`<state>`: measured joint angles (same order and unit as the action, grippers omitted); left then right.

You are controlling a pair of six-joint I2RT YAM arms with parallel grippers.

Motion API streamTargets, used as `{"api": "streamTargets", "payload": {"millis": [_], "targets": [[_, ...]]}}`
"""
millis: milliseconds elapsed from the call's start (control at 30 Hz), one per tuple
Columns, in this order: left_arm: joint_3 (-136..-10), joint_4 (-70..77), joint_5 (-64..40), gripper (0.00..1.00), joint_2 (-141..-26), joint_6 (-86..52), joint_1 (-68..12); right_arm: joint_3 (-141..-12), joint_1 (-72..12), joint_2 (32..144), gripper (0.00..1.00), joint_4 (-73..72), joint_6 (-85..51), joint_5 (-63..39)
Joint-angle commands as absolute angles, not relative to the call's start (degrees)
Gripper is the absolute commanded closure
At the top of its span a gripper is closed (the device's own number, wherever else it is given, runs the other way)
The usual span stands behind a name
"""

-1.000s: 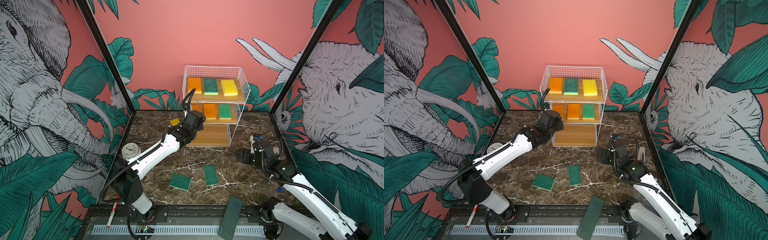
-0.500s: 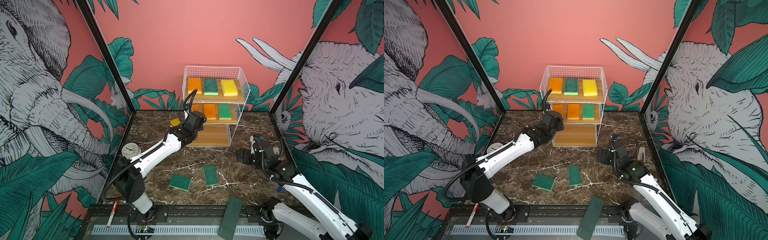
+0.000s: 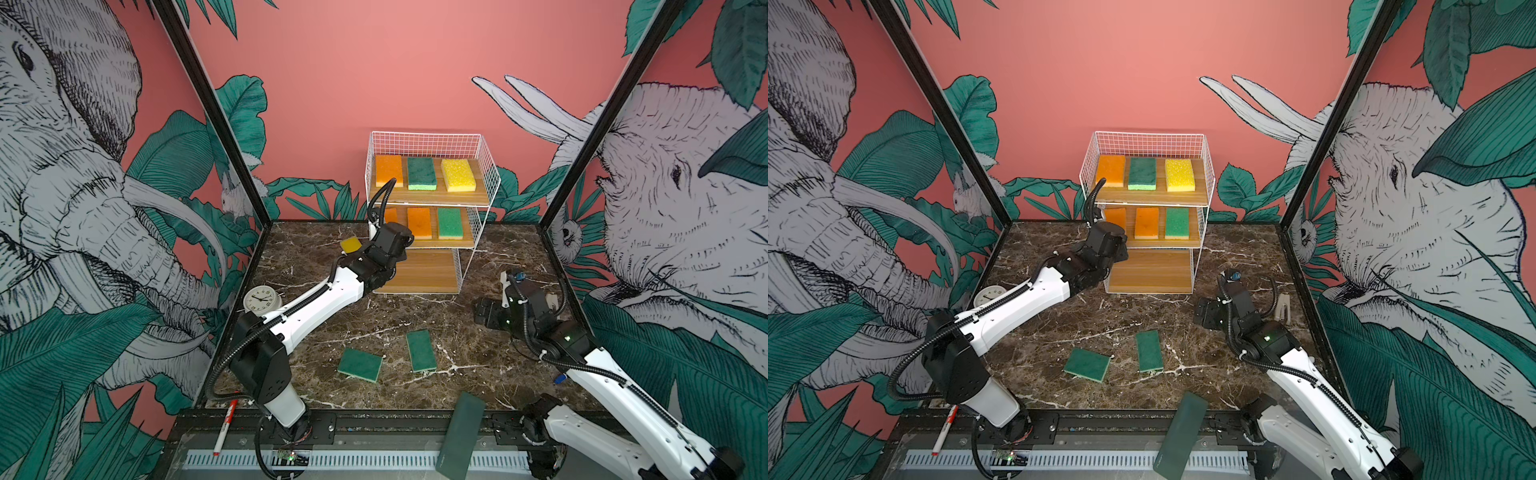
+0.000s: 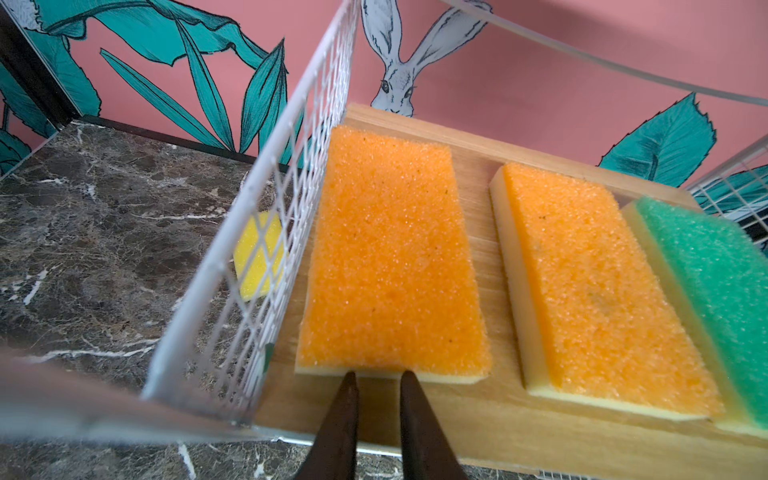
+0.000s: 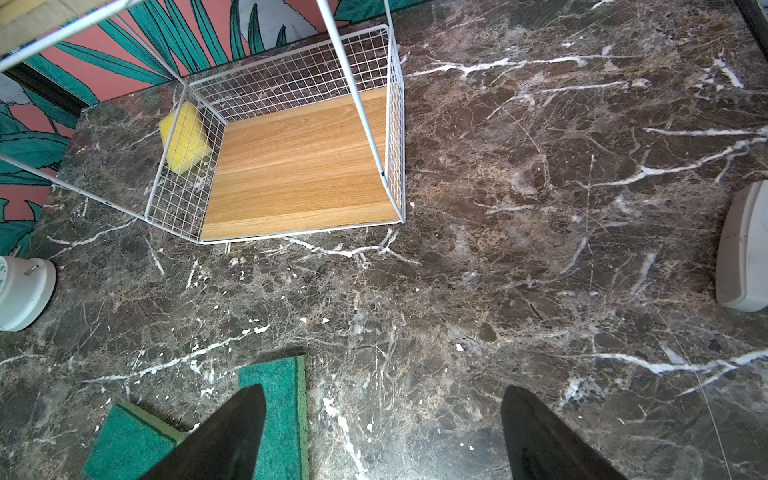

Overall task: Arrange cleaning sponges on a shelf
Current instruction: Move the cleaning sponge to the shelf.

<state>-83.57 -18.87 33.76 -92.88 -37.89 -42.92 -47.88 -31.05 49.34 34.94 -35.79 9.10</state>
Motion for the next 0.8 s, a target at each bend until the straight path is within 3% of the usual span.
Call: {"api": "streamTargets", "payload": {"millis": [0, 767], "targets": [[-85.4, -18.1, 35.7, 0.78, -92.9, -38.5, -41.9, -48.1, -30.8, 49.0, 0.09, 34.5, -36.1, 9.2], [-82.0, -20.4, 35.7, 0.71, -84.1, -36.2, -46.2, -47.3, -30.8, 48.5, 0.09, 35.3, -36.7, 10.1]]}}
